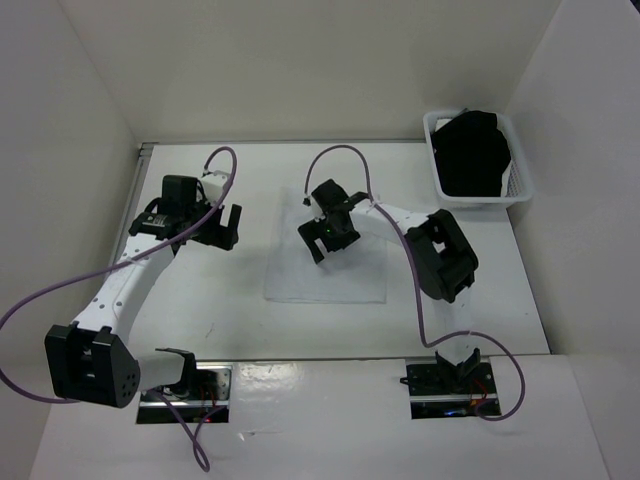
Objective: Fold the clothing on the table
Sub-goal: Flatten the skirt out
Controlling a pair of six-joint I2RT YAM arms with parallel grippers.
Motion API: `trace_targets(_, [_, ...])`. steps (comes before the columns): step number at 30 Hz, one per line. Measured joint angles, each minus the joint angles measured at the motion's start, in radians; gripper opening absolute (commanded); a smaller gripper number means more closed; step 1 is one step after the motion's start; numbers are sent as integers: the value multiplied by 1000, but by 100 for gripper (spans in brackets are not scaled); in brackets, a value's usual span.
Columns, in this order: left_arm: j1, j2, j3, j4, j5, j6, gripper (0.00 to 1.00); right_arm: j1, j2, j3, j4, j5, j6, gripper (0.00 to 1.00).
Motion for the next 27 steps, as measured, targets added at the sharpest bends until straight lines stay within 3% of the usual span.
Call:
trace_targets(17, [0,0,0,0,-5,-1,100,-128,169,248,8,73,18,99])
trace_targets(27, [0,0,0,0,-5,-2,100,-109,221,320,5,163,64,99])
